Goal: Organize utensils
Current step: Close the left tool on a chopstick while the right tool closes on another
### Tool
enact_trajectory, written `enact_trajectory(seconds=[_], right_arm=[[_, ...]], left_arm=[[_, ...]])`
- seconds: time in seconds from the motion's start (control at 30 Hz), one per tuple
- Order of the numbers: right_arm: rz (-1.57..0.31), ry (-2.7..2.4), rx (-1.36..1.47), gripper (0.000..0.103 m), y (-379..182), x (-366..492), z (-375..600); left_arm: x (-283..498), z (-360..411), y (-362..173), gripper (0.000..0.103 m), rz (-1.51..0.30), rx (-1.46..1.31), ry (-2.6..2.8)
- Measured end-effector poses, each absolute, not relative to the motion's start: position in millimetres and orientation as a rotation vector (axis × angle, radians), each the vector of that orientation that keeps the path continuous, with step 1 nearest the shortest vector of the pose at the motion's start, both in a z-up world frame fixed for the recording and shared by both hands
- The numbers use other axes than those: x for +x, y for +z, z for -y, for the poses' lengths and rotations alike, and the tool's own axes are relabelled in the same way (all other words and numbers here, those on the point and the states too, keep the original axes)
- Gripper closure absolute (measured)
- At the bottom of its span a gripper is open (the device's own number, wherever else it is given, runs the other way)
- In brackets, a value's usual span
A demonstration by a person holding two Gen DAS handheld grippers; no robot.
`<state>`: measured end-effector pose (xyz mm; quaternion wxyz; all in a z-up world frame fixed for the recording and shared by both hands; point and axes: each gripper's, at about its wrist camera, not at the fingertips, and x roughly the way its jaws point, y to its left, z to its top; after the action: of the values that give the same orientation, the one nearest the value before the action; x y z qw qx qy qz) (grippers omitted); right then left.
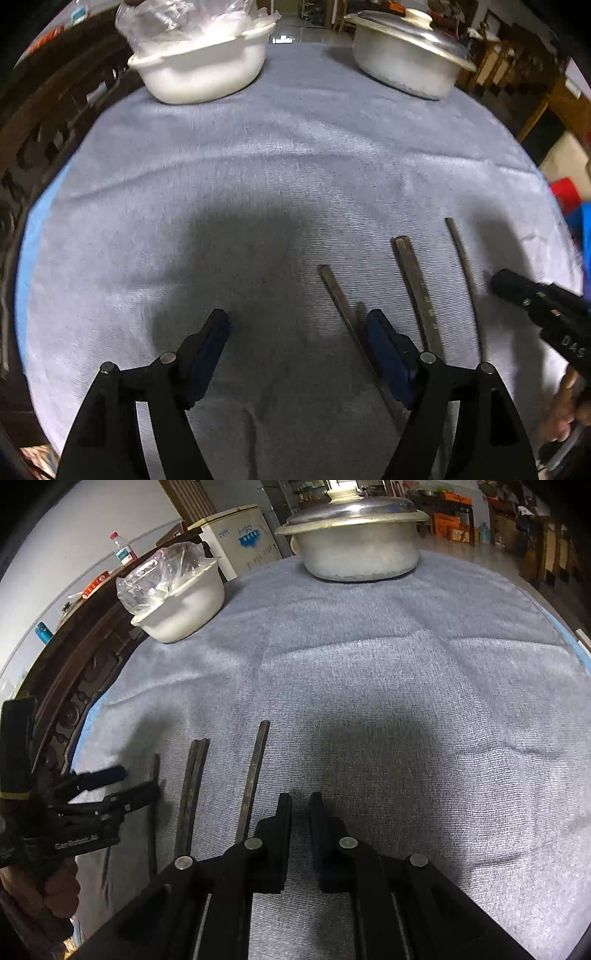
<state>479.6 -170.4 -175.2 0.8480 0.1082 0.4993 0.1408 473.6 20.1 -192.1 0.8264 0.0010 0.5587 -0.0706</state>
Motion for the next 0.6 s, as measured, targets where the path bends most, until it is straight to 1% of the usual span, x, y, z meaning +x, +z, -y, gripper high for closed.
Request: enact_trajectory(seconds=[0.1, 0.17, 0.23, 0.27, 0.3, 0.33, 0.37, 0.4, 0.43, 0.6], right_arm=[[-1.057, 0.325, 0.221, 0.087, -169.1, 484.3, 161.9], [-1.055, 0.330, 0.198, 0.087, -164.2, 488.6, 154.8], [-1.061, 0.329, 0.172, 0.087, -159.6, 496.5, 147.8], [-1.071, 0.325, 0.160, 0.086, -159.0, 500.3, 145.3], [-1.090, 0.322, 0.147, 0.085, -159.2, 505.3, 142.2], [-1.124, 0.318, 0.133, 0.085, -160.7, 512.0, 138.0], [-1.142, 0.314, 0.126, 0.085, -161.4, 516.5, 135.9], [-1.162, 0.313, 0.111, 0.085, -162.0, 521.1, 131.8], [-1.181, 0.312, 0.093, 0.085, -162.9, 524.7, 128.2], [-1.280, 0.251, -0.025, 0.084, -168.3, 539.2, 105.4]], left_arm=[[471.9, -15.7, -192.4, 0.026, -1.187, -0.006, -0.150], [474.0, -12.9, -191.7, 0.033, -1.181, -0.011, -0.149], [475.6, -10.4, -190.7, 0.043, -1.178, -0.016, -0.150], [477.2, -8.9, -190.4, 0.045, -1.179, -0.016, -0.152], [478.6, -7.2, -190.1, 0.049, -1.180, -0.013, -0.153], [479.5, -5.8, -189.7, 0.056, -1.181, -0.007, -0.151], [480.3, -4.4, -189.1, 0.061, -1.180, 0.000, -0.152], [481.8, -3.5, -188.8, 0.070, -1.181, 0.000, -0.158], [483.4, -3.8, -189.1, 0.077, -1.182, -0.004, -0.166], [495.3, -1.9, -190.9, 0.090, -1.195, -0.025, -0.191]])
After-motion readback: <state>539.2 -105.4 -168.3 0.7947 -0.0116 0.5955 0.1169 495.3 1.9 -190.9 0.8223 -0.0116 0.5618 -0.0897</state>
